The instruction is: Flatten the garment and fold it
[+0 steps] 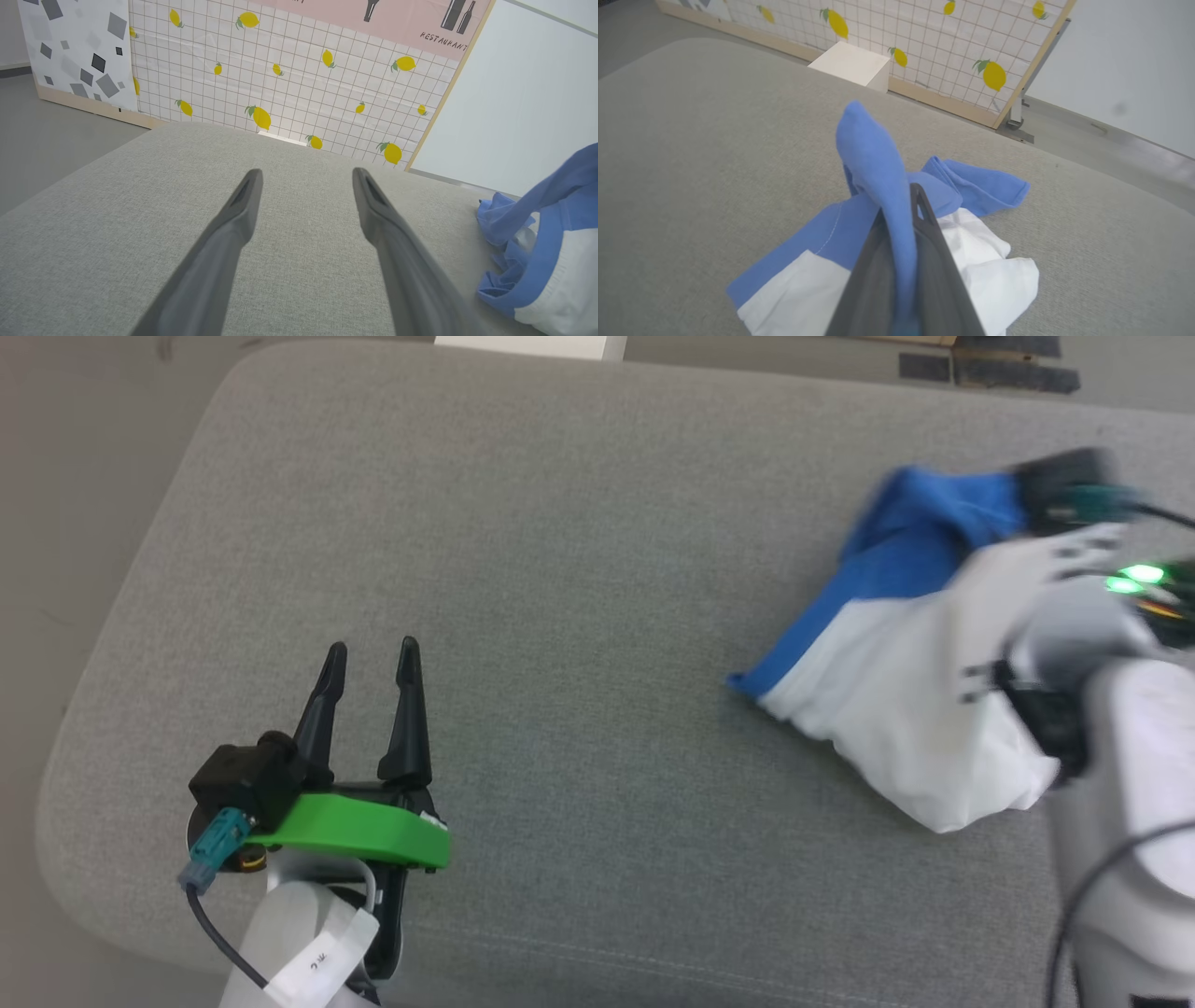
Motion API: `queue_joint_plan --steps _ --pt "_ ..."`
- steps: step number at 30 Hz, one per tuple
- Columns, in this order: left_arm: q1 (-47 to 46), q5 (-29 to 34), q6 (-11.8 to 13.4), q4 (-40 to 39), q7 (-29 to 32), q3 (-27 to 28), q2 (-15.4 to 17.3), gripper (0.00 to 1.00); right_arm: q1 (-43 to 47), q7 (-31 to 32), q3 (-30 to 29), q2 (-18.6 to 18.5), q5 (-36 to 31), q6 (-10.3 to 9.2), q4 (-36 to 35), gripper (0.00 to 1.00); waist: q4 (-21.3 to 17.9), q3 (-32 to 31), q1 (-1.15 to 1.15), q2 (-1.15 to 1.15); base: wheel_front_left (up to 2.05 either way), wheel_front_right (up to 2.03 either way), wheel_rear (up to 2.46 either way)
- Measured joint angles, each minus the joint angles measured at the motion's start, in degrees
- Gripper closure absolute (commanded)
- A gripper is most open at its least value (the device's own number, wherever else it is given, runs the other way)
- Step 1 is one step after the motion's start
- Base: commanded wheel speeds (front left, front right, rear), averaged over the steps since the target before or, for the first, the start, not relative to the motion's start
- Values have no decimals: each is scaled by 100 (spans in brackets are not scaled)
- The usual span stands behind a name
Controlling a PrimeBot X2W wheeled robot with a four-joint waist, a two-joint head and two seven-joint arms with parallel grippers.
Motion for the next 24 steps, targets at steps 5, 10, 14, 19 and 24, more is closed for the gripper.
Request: queue_joint_plan --steps 5,10,14,19,24 --pt "127 46 -2 2 0 90 -3 0 873 -176 -1713 191 -104 -1 -962 100 -148 -183 0 0 0 0 0" --pt "160 74 -9 -13 0 133 -5 0 1859 -121 -3056 298 -112 -1 -1463 100 -392 -266 0 0 0 0 0" --pt "159 99 -32 -9 -1 120 -8 0 2384 -100 -3793 298 437 -2 -912 100 -568 -272 0 0 0 0 0" --pt "157 105 -51 14 -1 129 -11 0 2735 -382 -3847 314 736 -2 -180 0 -749 -259 -1 0 0 0 0" --pt "158 148 -52 27 -1 151 -11 0 2833 -1390 -3198 325 964 -4 -403 0 -863 -286 0 0 0 0 0"
